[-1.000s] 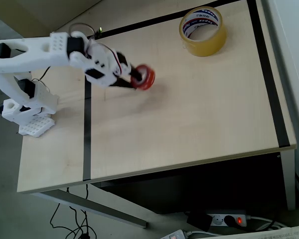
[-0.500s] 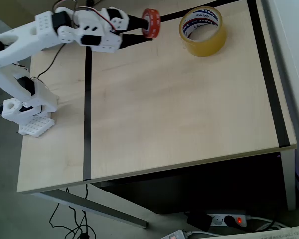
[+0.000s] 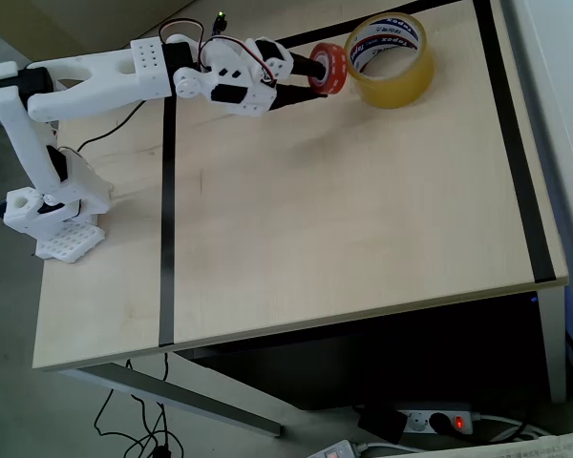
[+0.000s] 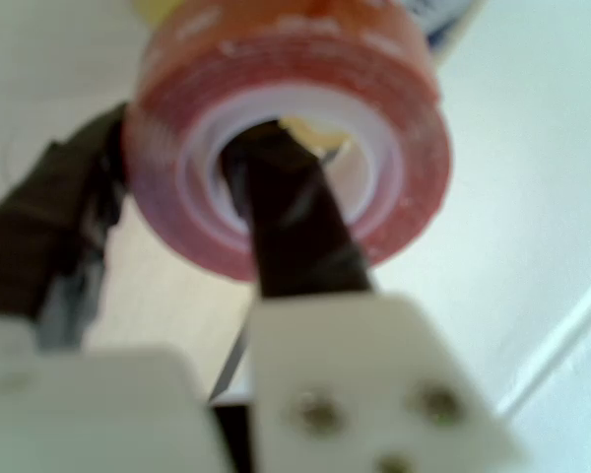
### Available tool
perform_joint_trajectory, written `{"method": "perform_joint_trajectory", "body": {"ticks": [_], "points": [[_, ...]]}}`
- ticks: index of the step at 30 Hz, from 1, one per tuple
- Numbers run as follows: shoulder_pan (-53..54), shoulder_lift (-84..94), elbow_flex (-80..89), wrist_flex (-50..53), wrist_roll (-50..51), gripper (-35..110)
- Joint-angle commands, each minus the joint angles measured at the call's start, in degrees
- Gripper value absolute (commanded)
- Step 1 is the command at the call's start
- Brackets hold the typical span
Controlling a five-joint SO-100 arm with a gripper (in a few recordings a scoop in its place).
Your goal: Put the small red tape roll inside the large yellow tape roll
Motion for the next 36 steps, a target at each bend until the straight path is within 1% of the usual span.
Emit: {"method": "perform_joint_trajectory", "body": {"ticks": [1, 5, 11, 15, 17, 24, 26, 28, 31, 36], "points": [[-0.5, 4.8, -7.0, -2.1, 0.7, 0], [-0.4, 7.6, -7.0, -2.3, 2.2, 0], [-0.3, 1.4, -5.8, -12.8, 2.9, 0], [7.1, 0.7, -5.5, -17.4, 2.9, 0], [9.9, 0.7, -5.8, -17.9, 2.9, 0], [10.5, -0.4, -5.8, -17.8, 2.5, 0], [10.5, 1.4, -5.5, -16.3, 2.5, 0], [11.8, 5.2, -3.9, -13.7, 2.5, 0], [16.5, 13.3, 1.1, -9.6, 2.5, 0], [22.6, 26.9, 14.0, -4.9, 2.5, 0]]}}
